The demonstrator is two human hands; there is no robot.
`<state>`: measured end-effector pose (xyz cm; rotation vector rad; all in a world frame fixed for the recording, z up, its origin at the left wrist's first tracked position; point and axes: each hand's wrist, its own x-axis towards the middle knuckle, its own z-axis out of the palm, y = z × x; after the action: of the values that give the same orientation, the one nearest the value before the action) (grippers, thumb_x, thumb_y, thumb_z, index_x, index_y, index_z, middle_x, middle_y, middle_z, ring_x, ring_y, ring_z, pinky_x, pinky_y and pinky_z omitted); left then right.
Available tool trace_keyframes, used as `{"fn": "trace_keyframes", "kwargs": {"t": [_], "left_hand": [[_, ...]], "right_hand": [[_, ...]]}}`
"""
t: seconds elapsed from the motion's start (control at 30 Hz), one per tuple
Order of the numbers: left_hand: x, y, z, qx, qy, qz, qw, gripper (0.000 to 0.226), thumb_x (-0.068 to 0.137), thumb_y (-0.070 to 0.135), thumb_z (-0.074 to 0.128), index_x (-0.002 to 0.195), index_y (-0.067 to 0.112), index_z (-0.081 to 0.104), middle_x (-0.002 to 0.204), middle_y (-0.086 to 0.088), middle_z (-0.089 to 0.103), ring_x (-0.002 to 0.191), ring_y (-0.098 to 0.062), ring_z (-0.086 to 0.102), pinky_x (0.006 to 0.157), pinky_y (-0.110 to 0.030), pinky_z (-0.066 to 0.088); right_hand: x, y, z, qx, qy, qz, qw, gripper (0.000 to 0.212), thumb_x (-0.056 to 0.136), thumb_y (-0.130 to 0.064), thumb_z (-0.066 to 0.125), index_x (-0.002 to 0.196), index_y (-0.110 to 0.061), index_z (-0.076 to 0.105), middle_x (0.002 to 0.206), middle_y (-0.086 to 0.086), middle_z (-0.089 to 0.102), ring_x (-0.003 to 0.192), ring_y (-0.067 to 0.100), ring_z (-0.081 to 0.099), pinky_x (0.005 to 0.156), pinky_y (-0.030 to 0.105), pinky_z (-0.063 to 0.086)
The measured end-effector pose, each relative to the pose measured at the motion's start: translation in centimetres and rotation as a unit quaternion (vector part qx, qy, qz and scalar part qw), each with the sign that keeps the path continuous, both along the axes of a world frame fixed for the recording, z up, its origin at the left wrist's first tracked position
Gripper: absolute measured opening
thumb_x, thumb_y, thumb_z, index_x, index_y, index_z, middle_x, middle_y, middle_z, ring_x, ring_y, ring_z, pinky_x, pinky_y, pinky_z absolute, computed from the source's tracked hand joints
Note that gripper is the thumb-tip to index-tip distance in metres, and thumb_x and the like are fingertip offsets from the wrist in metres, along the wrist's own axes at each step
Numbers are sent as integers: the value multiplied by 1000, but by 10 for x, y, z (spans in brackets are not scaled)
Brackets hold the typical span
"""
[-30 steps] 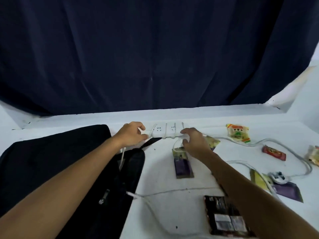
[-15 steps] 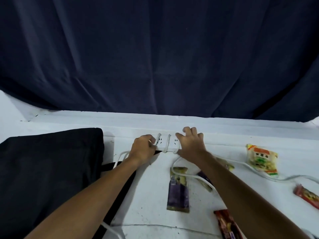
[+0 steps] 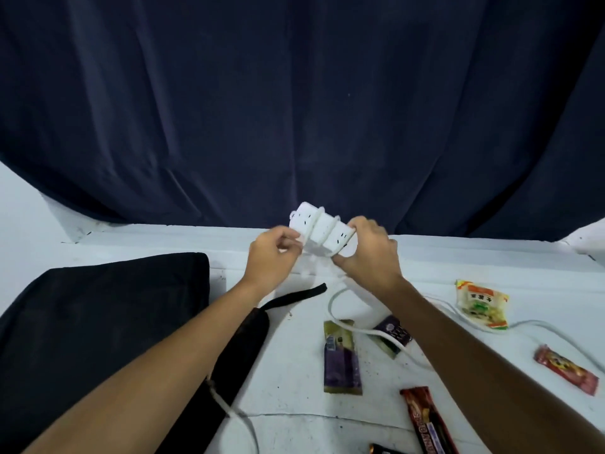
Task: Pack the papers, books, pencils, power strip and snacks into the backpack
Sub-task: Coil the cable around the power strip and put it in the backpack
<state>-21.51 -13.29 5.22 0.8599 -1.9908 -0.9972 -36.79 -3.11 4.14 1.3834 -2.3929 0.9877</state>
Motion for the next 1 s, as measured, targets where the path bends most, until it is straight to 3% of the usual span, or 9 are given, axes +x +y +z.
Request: {"fn": "trace_keyframes", "kwargs": {"t": [0.17, 0.27, 0.4, 0.53, 0.63, 0.7, 0.8, 0.9, 1.0], "left_hand": [[22, 38, 84, -95, 102, -26, 990, 24, 87, 5, 62, 105, 16, 72, 97, 7, 70, 91, -7, 65, 86, -23, 52], [41, 65, 127, -113, 115, -15, 987, 31, 89, 16, 57, 111, 34, 70, 97, 1, 58, 91, -11, 54, 87, -26, 46], [73, 108, 170, 81, 124, -133, 980, 35, 95, 25, 49, 78, 51, 64, 82, 0, 63, 73, -13, 52, 69, -37, 51], [90, 131, 173, 257, 138, -248, 924, 20, 99, 27, 47, 112, 32, 62, 106, -8, 70, 88, -27, 69, 80, -55, 57], [96, 139, 166, 322, 180, -263, 891, 31, 98, 24, 52, 128, 15, 49, 107, -9, 68, 86, -28, 69, 63, -49, 59], [100, 143, 159, 344, 205, -251, 881, 35, 94, 23, 60, 126, 16, 49, 106, -8, 69, 85, -27, 69, 57, -41, 55], [104, 146, 150, 350, 202, -219, 888, 42, 87, 20, 70, 125, 15, 53, 109, -11, 70, 83, -26, 72, 56, -37, 56], [116, 148, 146, 374, 157, -252, 879, 43, 85, 25, 68, 124, 11, 58, 108, -16, 65, 74, -28, 68, 49, -30, 51], [136, 145, 145, 357, 77, -342, 866, 46, 85, 24, 63, 129, 17, 57, 106, -18, 63, 67, -31, 64, 42, -26, 48]], "right_hand": [[42, 24, 99, -131, -62, 15, 989, 53, 69, -51, 75, 100, -18, 48, 100, -2, 53, 91, 22, 57, 73, 42, 50], [73, 44, 144, -169, -81, 1, 982, 57, 65, -60, 72, 95, -21, 43, 99, -3, 54, 82, 22, 63, 70, 43, 53], [106, 71, 167, -182, -144, -12, 973, 51, 70, -51, 73, 100, -21, 44, 101, -3, 57, 86, 18, 60, 73, 37, 52], [138, 104, 168, -226, -316, 49, 920, 25, 84, -30, 66, 103, -18, 57, 94, -4, 65, 84, 15, 66, 66, 29, 52], [163, 128, 164, -267, -386, 118, 875, 18, 92, -17, 52, 100, -13, 68, 99, 10, 70, 83, 18, 66, 68, 34, 54], [177, 143, 154, -262, -373, 176, 872, 26, 89, -9, 49, 103, -15, 70, 99, 18, 68, 77, 17, 64, 64, 34, 55], [187, 160, 142, -233, -248, 156, 927, 31, 80, -14, 62, 97, -39, 70, 100, 16, 65, 80, 23, 64, 75, 36, 55], [181, 174, 141, -297, -253, 128, 912, 15, 87, -7, 63, 90, -18, 73, 89, 4, 71, 77, 9, 64, 71, 24, 51], [156, 183, 140, -369, -232, 50, 899, 17, 83, -15, 66, 99, -20, 69, 108, 8, 64, 96, 17, 61, 88, 34, 51]]}}
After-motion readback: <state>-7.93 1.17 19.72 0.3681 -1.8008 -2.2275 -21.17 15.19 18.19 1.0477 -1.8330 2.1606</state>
